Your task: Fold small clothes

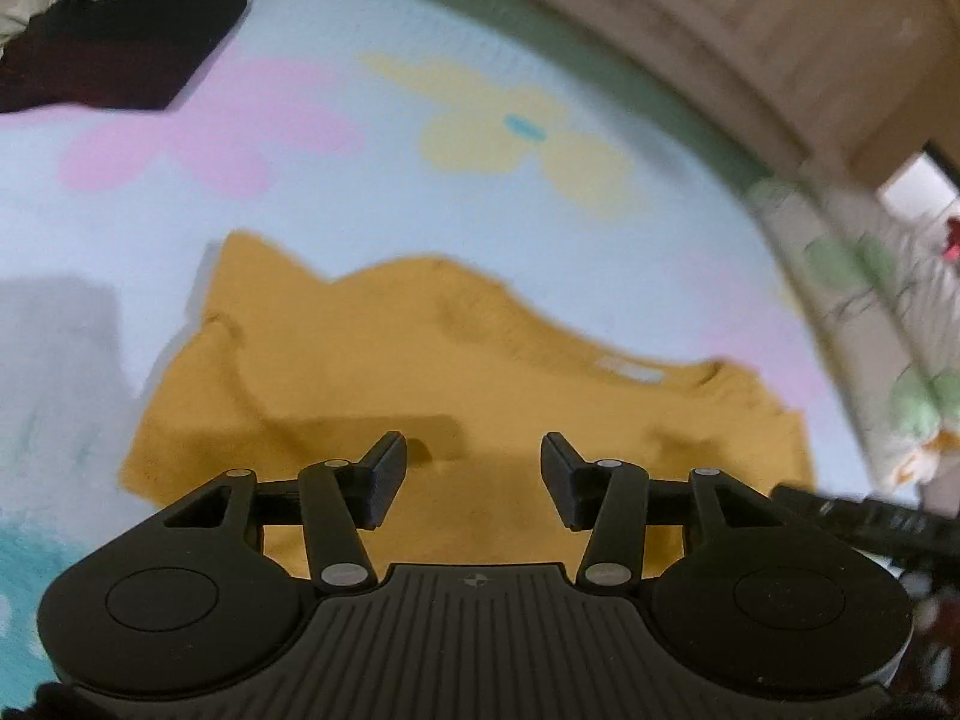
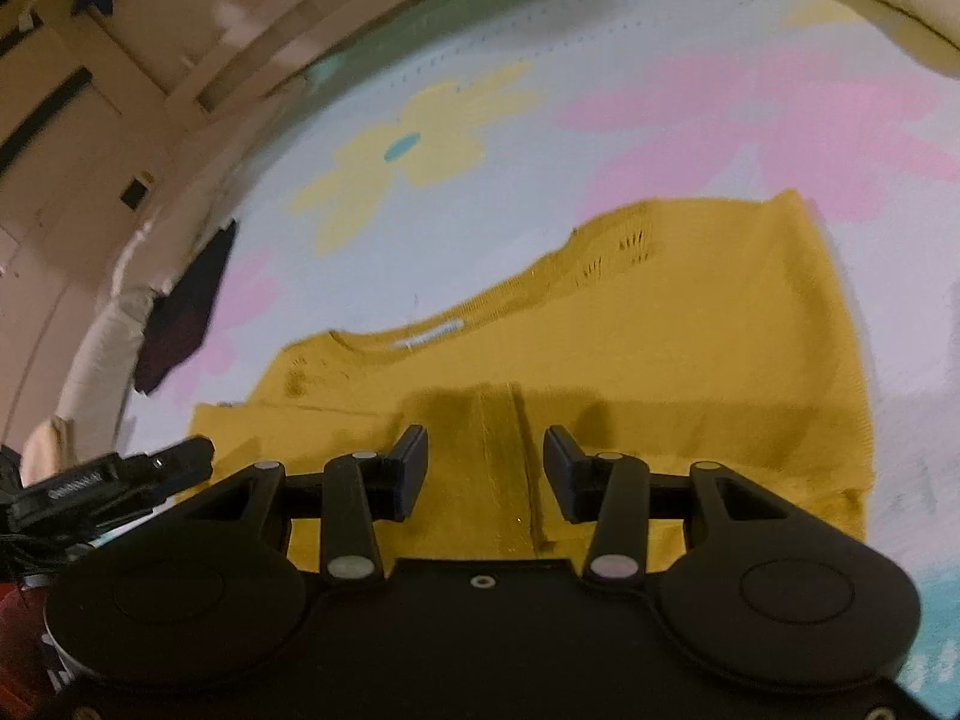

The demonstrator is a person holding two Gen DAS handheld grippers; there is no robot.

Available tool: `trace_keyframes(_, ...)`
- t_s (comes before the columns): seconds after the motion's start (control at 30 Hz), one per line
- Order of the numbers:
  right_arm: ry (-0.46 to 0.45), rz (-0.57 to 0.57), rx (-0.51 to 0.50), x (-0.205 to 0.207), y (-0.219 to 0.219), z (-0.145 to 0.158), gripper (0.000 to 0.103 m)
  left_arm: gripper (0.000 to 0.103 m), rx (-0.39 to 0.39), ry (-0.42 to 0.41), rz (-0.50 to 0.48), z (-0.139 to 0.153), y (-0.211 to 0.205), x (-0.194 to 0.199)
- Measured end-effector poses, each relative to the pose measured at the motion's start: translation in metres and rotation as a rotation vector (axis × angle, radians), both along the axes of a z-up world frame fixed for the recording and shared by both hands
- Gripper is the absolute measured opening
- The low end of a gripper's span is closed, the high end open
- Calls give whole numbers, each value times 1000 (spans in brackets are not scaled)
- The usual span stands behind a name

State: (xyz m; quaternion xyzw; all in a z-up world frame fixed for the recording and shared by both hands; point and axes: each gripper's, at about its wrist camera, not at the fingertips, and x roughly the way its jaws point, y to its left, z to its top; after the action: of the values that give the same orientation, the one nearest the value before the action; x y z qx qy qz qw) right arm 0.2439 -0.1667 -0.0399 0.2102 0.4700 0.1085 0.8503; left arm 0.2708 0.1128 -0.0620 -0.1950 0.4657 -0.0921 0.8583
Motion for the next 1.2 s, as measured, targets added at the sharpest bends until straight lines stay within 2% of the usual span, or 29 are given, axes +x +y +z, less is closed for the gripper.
trace_keyframes(0.07, 11, 2, -10, 3, 4, -6, 53, 47, 16, 22, -26, -12, 1, 2)
trace_keyframes(0.1, 13, 6, -12, 4, 7, -9, 53, 47, 13, 6, -36, -13, 3, 0)
trace_keyframes(0.27, 37, 20, -48, 12, 19, -23, 53, 48, -29, -5, -16, -8, 15, 0)
trace_keyframes(0.33, 49, 20, -62, 14, 21, -30, 53, 48, -41, -21, 31, -1, 25, 0)
trace_keyframes(0.43, 34, 22, -33, 14, 22, -33, 62, 48, -75, -57, 126, 11, 51, -1)
trace_keyframes(0.5, 33, 20, -25, 15, 23, -33, 62, 48, -81, -75, 177, 18, 68, -3)
trace_keyframes(0.53, 32, 27, -43, 15, 25, -32, 59, 48, -75, -80, 192, 20, 73, -4)
trace_keyframes(0.57, 28, 39, -62, 15, 29, -32, 45, 48, -64, -80, 206, 22, 80, -6)
trace_keyframes(0.6, 29, 51, -87, 15, 32, -31, 21, 48, -51, -80, 214, 23, 85, -8)
trace_keyframes(0.7, 36, 62, -56, 17, 36, -28, 15, 48, -17, -77, 215, 25, 94, -12)
trace_keyframes(0.8, -23, 82, -37, 17, 42, -4, 14, 52, -5, -72, 203, 25, 100, -17)
trace_keyframes(0.87, -83, 76, 24, 17, 40, 19, 14, 62, -3, -75, 184, 27, 102, -23)
trace_keyframes(0.97, -205, 35, 135, 14, 25, 63, 14, 62, 9, -76, 158, 29, 101, -25)
trace_keyframes(1.03, -277, -6, 175, 11, 9, 87, 14, 62, 7, -77, 150, 30, 102, -27)
trace_keyframes(1.1, -318, -58, 141, 7, -7, 101, 14, 62, -4, -76, 152, 29, 103, -30)
trace_keyframes(1.2, -281, -143, 46, 5, -34, 97, 14, 62, -2, -68, 145, 27, 99, -26)
